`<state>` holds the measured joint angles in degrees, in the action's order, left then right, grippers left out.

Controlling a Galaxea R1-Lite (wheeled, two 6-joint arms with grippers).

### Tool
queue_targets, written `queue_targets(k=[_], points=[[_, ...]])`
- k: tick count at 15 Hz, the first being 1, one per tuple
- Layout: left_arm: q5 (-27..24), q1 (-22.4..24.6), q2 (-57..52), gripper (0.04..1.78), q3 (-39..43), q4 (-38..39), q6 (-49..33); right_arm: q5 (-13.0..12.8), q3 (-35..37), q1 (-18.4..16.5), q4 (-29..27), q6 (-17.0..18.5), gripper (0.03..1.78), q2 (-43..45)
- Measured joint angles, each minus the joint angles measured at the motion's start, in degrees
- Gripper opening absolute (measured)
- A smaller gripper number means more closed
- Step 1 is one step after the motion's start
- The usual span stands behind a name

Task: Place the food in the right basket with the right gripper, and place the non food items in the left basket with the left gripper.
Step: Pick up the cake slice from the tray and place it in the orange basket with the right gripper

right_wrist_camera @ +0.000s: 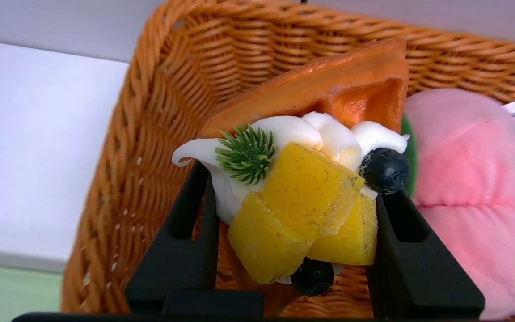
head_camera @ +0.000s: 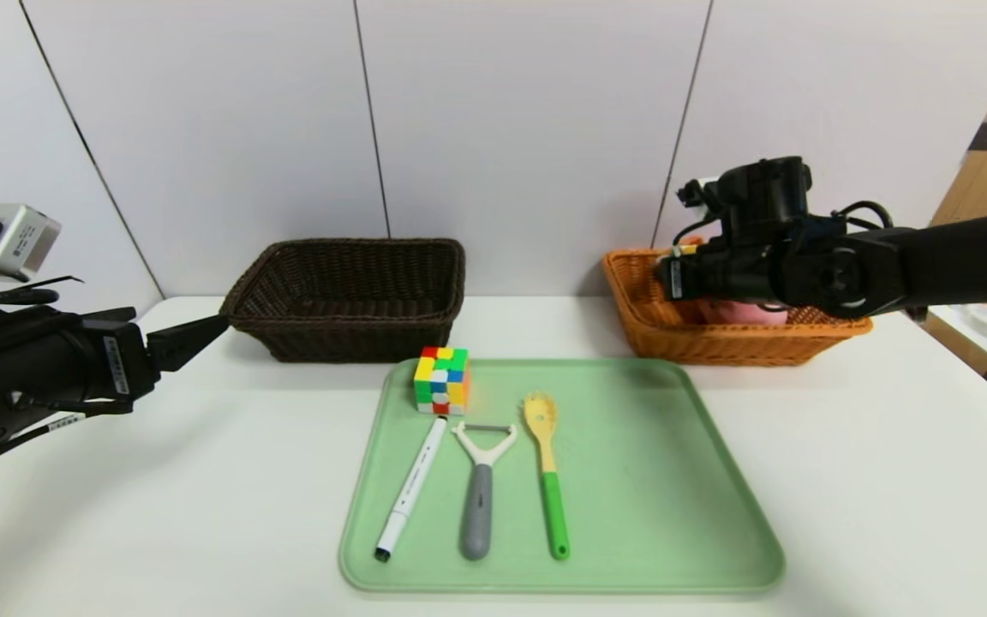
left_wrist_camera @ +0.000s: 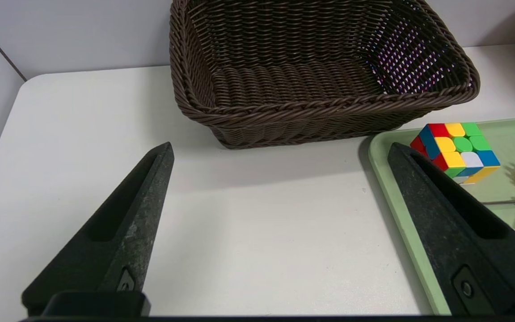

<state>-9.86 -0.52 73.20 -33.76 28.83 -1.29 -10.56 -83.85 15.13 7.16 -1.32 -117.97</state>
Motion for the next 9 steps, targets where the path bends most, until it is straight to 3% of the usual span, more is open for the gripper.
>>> queue_targets(k=[4,9], points=[[0.0,0.06,0.0,1.69,0.13,0.0,-0.02,-0.02,-0.77,-0.04,0.2,0.2,0.86,-3.21],[0.0,0.0,0.0,1.69,0.18,0.0,-0.05,-0.11,-0.96,-0.2,0.52,0.16,1.28,-4.05]])
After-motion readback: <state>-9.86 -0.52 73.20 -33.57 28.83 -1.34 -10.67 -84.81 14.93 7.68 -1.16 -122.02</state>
